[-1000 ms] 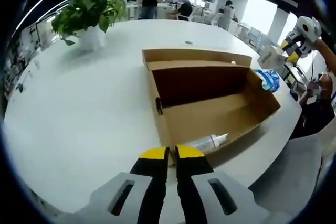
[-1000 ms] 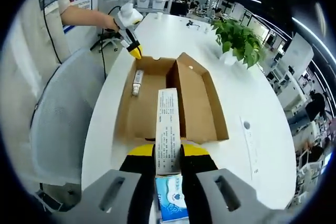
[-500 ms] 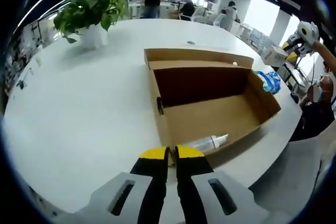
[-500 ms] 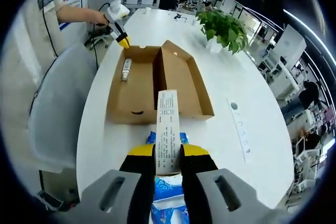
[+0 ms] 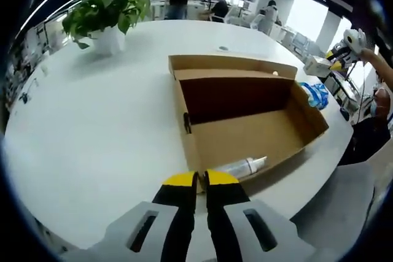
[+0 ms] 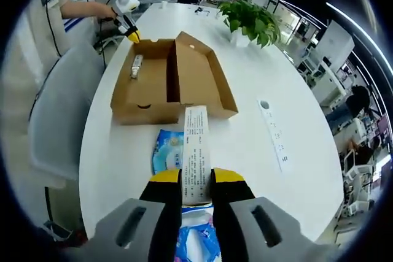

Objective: Operate the shoe box by opening the lid, removing the specified soft item, and placing it in the target area until the item is outside and the box remains undamaged.

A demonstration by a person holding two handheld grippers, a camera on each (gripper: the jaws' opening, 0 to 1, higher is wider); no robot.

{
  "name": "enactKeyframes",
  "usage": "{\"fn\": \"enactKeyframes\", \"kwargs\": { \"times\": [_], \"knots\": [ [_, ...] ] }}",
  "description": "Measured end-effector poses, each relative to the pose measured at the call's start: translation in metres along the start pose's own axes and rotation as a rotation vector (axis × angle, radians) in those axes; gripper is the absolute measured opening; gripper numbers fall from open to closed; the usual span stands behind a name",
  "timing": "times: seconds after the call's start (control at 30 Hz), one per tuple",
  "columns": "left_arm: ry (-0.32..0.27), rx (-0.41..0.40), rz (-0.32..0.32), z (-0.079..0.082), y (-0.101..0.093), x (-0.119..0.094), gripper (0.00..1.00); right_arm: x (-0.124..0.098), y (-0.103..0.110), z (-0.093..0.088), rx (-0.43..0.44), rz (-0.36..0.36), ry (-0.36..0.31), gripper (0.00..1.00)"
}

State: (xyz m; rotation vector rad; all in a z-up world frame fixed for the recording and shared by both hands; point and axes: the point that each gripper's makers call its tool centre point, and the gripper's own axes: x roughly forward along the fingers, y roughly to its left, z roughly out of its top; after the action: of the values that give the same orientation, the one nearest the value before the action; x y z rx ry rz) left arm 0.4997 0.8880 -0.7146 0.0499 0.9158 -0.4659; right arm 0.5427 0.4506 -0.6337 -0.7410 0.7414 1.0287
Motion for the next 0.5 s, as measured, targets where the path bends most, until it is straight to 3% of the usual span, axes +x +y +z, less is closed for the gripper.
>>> {"fn": "enactKeyframes", "kwargs": {
  "times": [0.5],
  "knots": [
    [0.003, 0.004, -0.006, 0.001, 0.001, 0.001, 0.02, 0.003, -0.030, -0.048, 0.032, -0.014, 0.052, 0.15]
  ]
}}
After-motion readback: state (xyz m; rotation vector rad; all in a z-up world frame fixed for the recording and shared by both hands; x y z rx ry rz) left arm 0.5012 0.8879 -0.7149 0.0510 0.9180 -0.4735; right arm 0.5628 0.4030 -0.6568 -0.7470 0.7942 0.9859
